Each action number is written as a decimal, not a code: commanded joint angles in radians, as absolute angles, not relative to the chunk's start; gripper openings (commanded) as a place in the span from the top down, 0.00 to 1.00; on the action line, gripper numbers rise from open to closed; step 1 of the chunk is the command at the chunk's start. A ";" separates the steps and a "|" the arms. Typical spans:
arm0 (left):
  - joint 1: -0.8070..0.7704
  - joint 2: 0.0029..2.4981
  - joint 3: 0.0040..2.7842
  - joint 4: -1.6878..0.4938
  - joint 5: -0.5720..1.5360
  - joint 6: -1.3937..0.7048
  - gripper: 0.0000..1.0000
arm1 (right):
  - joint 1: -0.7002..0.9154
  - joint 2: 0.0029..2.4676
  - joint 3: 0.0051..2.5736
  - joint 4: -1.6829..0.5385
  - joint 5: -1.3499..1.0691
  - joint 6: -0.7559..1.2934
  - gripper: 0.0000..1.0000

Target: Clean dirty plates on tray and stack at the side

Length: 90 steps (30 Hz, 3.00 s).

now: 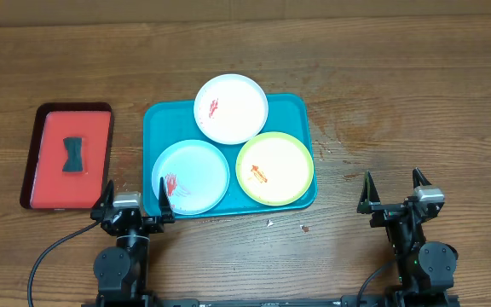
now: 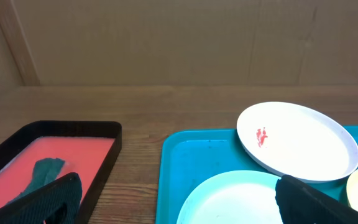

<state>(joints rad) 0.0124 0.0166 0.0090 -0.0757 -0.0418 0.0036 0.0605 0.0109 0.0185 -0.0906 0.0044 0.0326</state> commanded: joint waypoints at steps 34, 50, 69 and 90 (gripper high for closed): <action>0.006 0.004 0.005 -0.073 -0.052 0.020 0.00 | 0.060 0.003 0.008 -0.084 0.010 0.030 0.00; 0.006 0.004 0.005 -0.073 -0.056 0.023 0.00 | 0.060 0.003 0.008 -0.084 0.010 0.030 0.00; 0.007 0.011 0.133 0.392 0.436 -0.708 0.00 | 0.060 0.003 0.008 -0.084 0.009 0.030 0.00; 0.226 1.512 1.388 -0.800 -0.348 -0.206 0.00 | 0.060 0.003 0.008 -0.084 0.010 0.030 0.00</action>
<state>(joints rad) 0.1284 1.3865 1.3003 -0.8013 -0.2695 -0.2283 0.0605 0.0101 0.0185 -0.0898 0.0044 0.0322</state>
